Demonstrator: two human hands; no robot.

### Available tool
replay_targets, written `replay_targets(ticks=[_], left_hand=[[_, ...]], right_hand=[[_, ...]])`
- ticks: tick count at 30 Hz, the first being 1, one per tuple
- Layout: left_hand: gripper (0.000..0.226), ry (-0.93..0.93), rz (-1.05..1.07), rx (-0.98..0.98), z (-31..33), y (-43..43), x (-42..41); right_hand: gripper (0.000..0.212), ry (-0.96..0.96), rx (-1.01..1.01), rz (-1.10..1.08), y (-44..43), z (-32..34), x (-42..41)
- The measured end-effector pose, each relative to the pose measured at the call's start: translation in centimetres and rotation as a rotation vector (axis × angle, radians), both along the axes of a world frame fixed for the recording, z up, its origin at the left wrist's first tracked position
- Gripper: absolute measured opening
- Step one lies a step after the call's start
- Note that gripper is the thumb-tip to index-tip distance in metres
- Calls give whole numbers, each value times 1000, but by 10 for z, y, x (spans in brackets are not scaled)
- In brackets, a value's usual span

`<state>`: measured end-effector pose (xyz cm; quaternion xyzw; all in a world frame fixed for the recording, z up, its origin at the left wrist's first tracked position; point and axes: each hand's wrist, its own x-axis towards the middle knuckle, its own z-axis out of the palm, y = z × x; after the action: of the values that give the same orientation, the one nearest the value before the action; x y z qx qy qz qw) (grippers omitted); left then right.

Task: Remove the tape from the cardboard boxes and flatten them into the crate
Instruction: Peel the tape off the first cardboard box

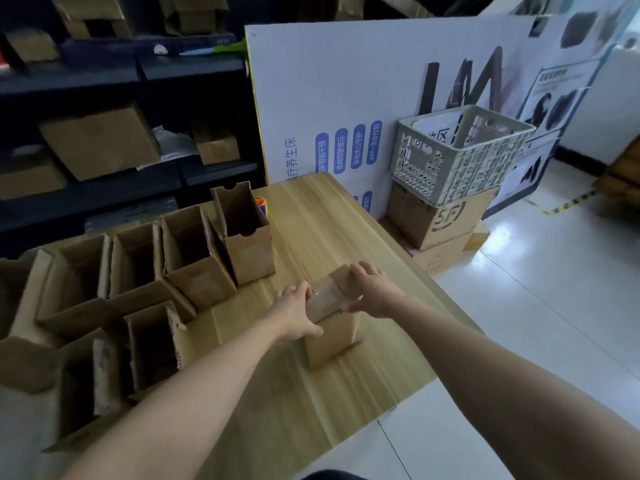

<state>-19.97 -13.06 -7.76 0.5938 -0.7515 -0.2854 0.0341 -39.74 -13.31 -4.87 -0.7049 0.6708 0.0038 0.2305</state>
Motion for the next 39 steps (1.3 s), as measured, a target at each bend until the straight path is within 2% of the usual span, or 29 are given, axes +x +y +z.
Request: replay_targets(ticks=[3,6,10,12,14,17,22,26,28,31,35,37,39], left_hand=[[65,232,144,125,11,-12,7],[60,408,197,263,29,-20,11],[52,643,321,454,41,-22,10],[45,702,381,503,41,-21,11],[42,747,420,545,37,-19,14],[50,823,456,600,36,-19,18],[36,827,500,598,33,-19,22],[36,725,595,527,22,-20,24],[39,670,664,513,14,-20,26],[42,646,727,552,5,-17,28],[40,731,738,581,1,-17,31],[39,760,725,599,0,-17,31],[38,729,694,534,0,-15,30]], right_hand=[[96,-156,-4,-153,2,8,-7],[88,-253,72,-254,5,15,-17],[49,-304,141,-270,10,23,-19],[37,-313,136,-260,13,27,-18],[36,-367,145,-259,14,32,-17],[52,-487,188,-322,15,37,-17],[66,-495,244,-357,12,39,-17],[79,-505,420,-306,10,41,-18],[80,-423,430,-237,9,38,-14],[60,-208,242,-156,4,32,-8],[32,-86,127,-98,-4,28,-5],[28,-41,101,-112,-7,27,-2],[27,-47,96,-145,-9,24,4]])
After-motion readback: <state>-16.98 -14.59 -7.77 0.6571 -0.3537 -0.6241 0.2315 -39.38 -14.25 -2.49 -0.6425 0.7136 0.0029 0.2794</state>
